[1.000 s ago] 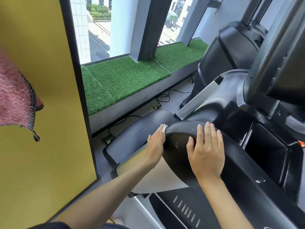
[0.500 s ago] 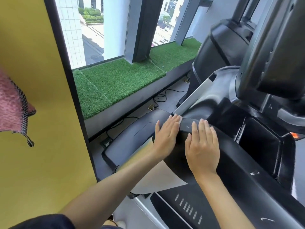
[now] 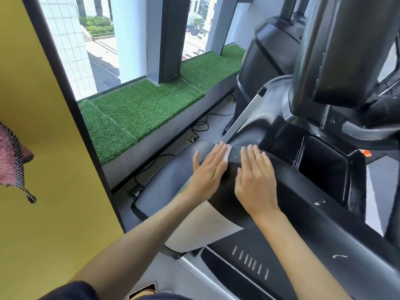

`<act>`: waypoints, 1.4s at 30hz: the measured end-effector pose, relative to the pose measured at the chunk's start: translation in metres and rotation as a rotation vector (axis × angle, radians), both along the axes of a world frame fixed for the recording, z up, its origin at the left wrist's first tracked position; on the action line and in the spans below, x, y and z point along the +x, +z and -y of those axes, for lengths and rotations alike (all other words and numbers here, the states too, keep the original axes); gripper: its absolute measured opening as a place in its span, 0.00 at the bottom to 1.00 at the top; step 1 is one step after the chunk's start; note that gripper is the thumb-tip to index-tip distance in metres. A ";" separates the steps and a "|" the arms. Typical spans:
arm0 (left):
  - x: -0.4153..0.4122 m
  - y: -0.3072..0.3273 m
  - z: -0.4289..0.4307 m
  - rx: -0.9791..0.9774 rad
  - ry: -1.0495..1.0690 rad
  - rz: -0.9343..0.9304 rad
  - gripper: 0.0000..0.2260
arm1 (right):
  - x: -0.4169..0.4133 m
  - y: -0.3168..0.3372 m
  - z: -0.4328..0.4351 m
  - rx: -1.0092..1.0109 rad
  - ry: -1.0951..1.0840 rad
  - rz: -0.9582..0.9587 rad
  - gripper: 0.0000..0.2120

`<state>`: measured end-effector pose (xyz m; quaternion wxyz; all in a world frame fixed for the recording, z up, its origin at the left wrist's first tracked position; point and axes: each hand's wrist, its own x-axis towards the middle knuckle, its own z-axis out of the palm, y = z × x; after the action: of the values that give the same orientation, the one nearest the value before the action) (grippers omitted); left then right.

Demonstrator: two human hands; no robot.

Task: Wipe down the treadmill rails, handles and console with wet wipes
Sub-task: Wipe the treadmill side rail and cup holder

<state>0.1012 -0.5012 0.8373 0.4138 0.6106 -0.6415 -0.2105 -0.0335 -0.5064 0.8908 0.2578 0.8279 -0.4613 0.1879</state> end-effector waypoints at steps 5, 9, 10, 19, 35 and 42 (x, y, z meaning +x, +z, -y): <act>-0.001 0.011 0.003 0.108 0.012 0.036 0.24 | -0.019 0.003 -0.022 0.004 -0.106 0.057 0.22; -0.013 0.016 -0.008 -0.136 -0.144 0.256 0.28 | -0.032 -0.001 -0.040 -0.009 -0.234 0.115 0.23; -0.010 0.013 -0.004 -0.117 -0.108 0.256 0.27 | -0.035 -0.002 -0.043 -0.018 -0.263 0.125 0.23; -0.035 0.036 -0.016 -0.192 -0.185 0.347 0.30 | -0.046 -0.011 -0.046 -0.044 -0.324 0.181 0.23; -0.004 0.023 0.007 0.102 0.139 0.099 0.20 | -0.051 -0.023 -0.036 -0.168 -0.288 0.153 0.21; -0.033 0.040 -0.012 -0.162 -0.113 0.400 0.30 | -0.050 -0.024 -0.036 -0.152 -0.286 0.171 0.22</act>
<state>0.0686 -0.4892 0.8776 0.3137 0.5680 -0.7588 -0.0558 -0.0839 -0.4700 0.8671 0.3037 0.7131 -0.5789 0.2533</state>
